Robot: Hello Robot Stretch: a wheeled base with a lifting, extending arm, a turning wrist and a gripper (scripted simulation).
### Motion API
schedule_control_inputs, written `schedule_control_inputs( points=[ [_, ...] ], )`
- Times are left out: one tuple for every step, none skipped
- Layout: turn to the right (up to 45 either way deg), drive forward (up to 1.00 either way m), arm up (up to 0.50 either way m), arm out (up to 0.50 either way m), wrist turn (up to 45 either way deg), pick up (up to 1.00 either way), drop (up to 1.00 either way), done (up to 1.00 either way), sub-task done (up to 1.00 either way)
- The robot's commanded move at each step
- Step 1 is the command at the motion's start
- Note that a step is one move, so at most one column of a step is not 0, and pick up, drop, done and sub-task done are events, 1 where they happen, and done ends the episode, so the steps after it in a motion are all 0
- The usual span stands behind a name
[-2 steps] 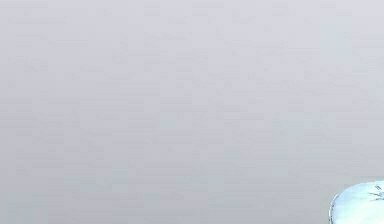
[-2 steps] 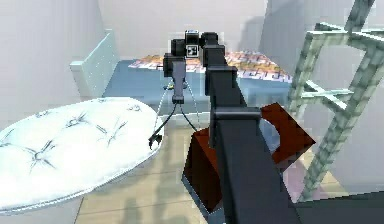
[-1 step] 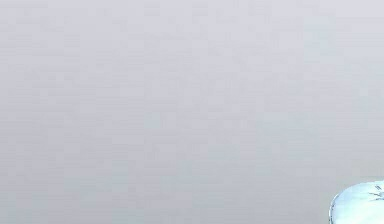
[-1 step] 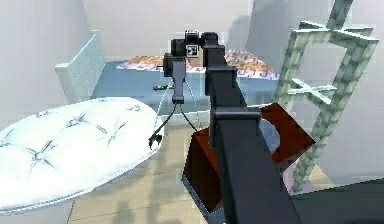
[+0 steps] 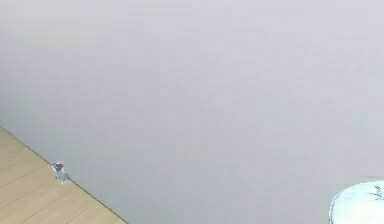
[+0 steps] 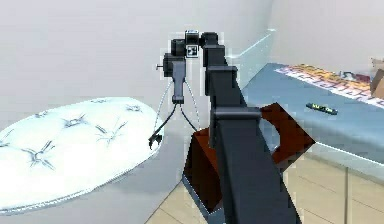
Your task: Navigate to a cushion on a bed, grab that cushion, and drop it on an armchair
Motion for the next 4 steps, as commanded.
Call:
schedule_control_inputs(
  points=[
    [-45.0,0.00,0.00,0.00,0.0,0.00,0.00,0.00,0.00],
    [-27.0,0.00,0.00,0.00,0.0,0.00,0.00,0.00,0.00],
    [45.0,0.00,0.00,0.00,0.0,0.00,0.00,0.00,0.00],
    [45.0,0.00,0.00,0.00,0.0,0.00,0.00,0.00,0.00]
  ],
)
